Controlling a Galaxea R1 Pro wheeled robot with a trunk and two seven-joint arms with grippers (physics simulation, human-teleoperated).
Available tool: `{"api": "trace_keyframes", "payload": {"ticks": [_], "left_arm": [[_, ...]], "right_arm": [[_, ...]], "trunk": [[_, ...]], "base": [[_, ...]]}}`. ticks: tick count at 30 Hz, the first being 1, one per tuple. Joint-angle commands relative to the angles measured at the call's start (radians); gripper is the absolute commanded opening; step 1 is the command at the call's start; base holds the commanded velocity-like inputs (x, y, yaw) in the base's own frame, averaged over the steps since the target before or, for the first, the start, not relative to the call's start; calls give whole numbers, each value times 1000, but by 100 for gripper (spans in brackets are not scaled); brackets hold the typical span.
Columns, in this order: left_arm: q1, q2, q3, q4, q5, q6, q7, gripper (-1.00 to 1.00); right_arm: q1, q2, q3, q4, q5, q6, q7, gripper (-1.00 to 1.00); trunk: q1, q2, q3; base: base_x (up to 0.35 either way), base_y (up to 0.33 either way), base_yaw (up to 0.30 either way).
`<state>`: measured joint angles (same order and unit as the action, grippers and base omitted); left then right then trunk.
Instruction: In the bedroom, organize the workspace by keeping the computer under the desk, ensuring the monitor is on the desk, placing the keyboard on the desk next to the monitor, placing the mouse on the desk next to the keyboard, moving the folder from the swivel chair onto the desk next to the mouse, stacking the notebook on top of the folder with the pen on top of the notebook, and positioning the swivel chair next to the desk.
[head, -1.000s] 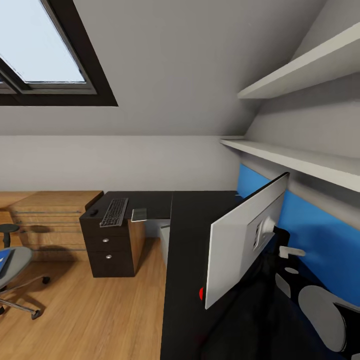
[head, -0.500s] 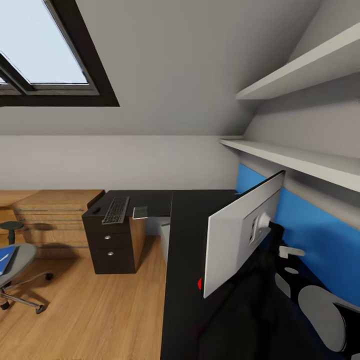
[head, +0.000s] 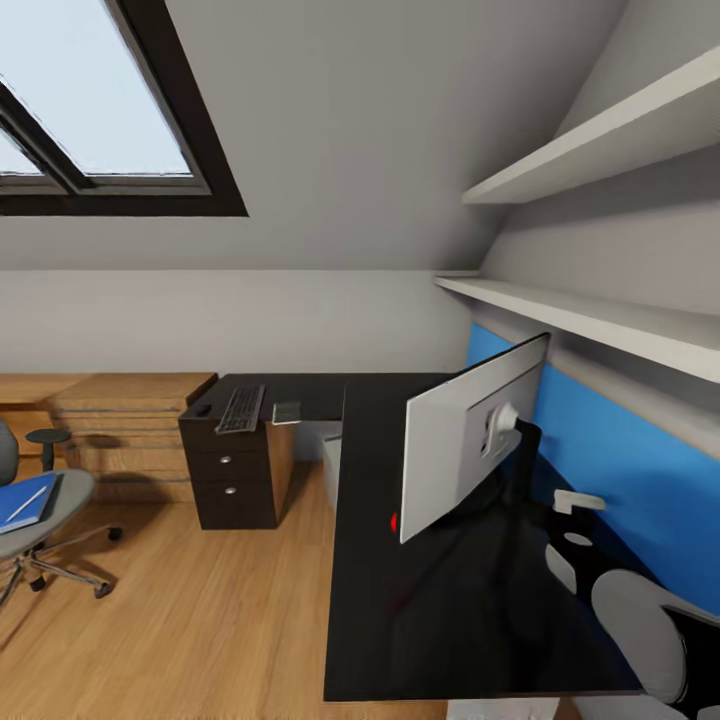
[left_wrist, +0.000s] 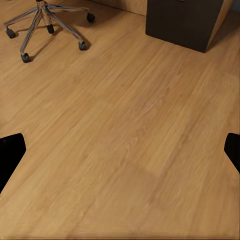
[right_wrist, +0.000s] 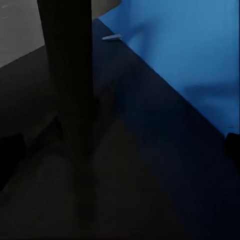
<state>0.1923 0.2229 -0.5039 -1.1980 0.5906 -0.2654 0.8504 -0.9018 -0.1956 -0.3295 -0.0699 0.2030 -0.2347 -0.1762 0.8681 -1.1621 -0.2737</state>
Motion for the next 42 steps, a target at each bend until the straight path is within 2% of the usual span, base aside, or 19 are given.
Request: {"api": "trace_keyframes", "payload": {"ticks": [1, 3, 6, 7, 8, 9, 10, 11, 12, 13, 14, 15, 19, 23, 31, 32, 34, 38, 42], "left_arm": [[-1, 1, -3, -2, 8, -6, 3, 100], [-1, 1, -3, -2, 8, -6, 3, 100], [-1, 1, -3, -2, 8, -6, 3, 100], [-1, 1, -3, -2, 8, -6, 3, 100], [-1, 1, -3, -2, 7, -6, 4, 100], [-1, 1, -3, -2, 6, -6, 4, 100], [-1, 1, -3, -2, 6, -6, 4, 100], [-1, 1, -3, -2, 6, -6, 3, 100], [-1, 1, -4, -2, 6, -6, 3, 100], [-1, 1, -4, -2, 7, -5, 3, 100], [-1, 1, -4, -2, 7, -5, 3, 100], [-1, 0, -4, -2, 7, -5, 3, 100], [-1, 1, -4, -2, 8, -5, 3, 100], [-1, 1, -4, -2, 8, -5, 3, 100], [-1, 1, -4, -2, 8, -5, 2, 100], [-1, 1, -4, -2, 8, -5, 1, 100], [-1, 1, -4, -2, 8, -5, 1, 100], [-1, 1, -4, -2, 8, -5, 1, 100], [-1, 0, -4, -1, 6, -5, 1, 100]], "right_arm": [[-1, 9, -9, -14, 10, -2, -4, 100], [-1, 27, -10, -53, 10, 5, -4, 100], [0, 76, -12, -140, 9, 53, -5, 100], [28, 130, -12, -278, 10, 145, -5, 100], [79, 161, -12, -401, 10, 202, -5, 100], [165, 196, -12, -570, 9, 264, -4, 100], [279, 233, -11, -769, 7, 324, -3, 100], [340, 252, -10, -866, 6, 351, -2, 100], [457, 288, 0, -1032, 6, 392, -3, 100], [546, 318, 27, -1158, 7, 421, -4, 100], [578, 329, 46, -1206, 7, 432, -5, 100], [641, 350, 116, -1300, 7, 460, -9, 100], [692, 366, 219, -1336, 6, 489, -28, 100], [704, 370, 247, -1338, 5, 495, -46, 100], [707, 370, 270, -1356, -1, 494, -47, 100], [708, 370, 301, -1371, -4, 494, -48, 100], [709, 370, 318, -1374, -4, 493, -48, 100], [710, 370, 338, -1377, -4, 469, -48, 100], [711, 370, 339, -1377, -4, 453, -49, 100]], "trunk": [[0, -1, -1], [0, -1, -1], [0, -1, -1], [0, -1, -1], [0, -1, -1], [0, -1, -1], [0, -1, -1], [0, -1, -1], [0, -1, -1], [0, -1, -1], [0, -1, -1], [0, -1, -1], [0, -1, -1], [0, -1, -1], [0, -1, -1], [0, -1, -1], [0, -1, -1], [0, -1, -1], [0, -1, -1]], "base": [[-116, 0, 0], [-67, 0, 0], [-27, 0, 0], [-8, 0, 0], [-5, 0, 0], [-3, 0, 0], [-2, 0, 0], [-2, 0, 0], [-1, 0, 0], [0, 0, 0], [0, 0, 0], [0, 0, 0], [0, 0, 0], [-1, 5, 0], [-58, 180, 0], [-87, 304, 0], [-88, 309, 0], [-72, 252, 0], [42, 91, 0]]}}
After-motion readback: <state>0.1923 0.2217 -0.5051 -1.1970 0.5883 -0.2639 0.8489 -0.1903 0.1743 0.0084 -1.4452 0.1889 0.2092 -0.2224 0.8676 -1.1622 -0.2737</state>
